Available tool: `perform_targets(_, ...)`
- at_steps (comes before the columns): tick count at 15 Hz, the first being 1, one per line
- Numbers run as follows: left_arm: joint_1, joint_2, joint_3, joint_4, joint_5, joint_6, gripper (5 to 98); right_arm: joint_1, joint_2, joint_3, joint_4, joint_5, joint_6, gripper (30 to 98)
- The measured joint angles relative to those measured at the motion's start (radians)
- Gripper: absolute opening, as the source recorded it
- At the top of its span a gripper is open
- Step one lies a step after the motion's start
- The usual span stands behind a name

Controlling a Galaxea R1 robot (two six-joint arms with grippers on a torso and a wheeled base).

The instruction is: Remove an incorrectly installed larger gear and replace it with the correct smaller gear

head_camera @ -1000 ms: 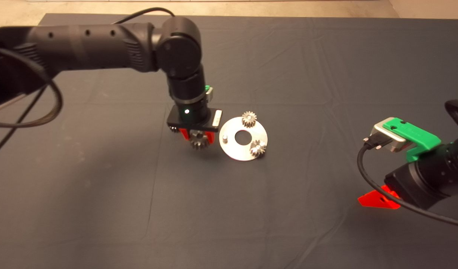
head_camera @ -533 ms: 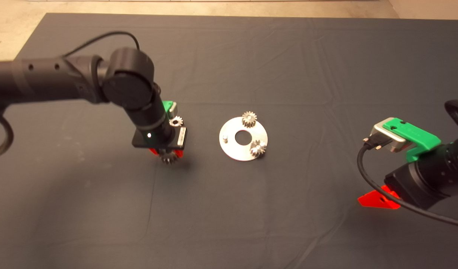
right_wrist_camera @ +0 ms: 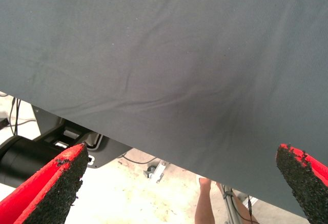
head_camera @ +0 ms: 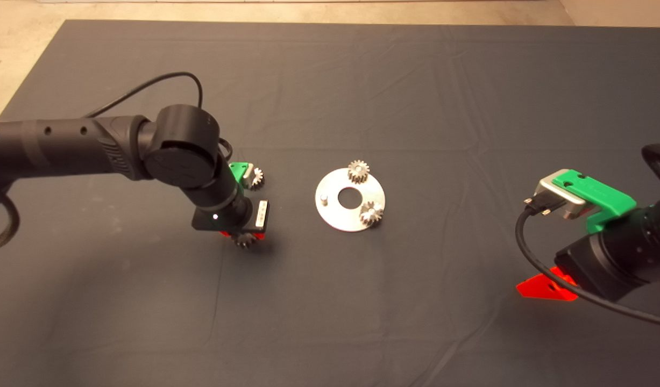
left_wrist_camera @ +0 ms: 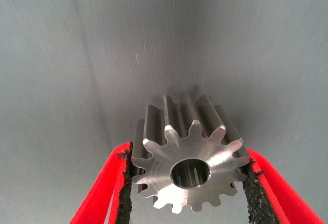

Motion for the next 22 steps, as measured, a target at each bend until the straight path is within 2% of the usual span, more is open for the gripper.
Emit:
perform_targets(6,0.004,0.0,0.0,0.016,0.0,0.0,44.8,0.0,0.0,0.0,0.0,0.001,0.0,97.1)
perform_targets(9,0.004,0.0,-0.003,0.016,-0.009,-0.019,45.5,0.0,0.0,0.0,0.0,0.001,0.0,97.1)
perform_targets(15,0.004,0.0,-0.003,0.016,-0.018,-0.026,45.8,-0.005,0.0,0.0,0.0,0.001,0.0,97.1)
perform_targets(22,0.004,-0.016,-0.002,0.016,-0.021,-0.03,53.6,-0.005,0.0,0.0,0.0,0.001,0.0,97.1)
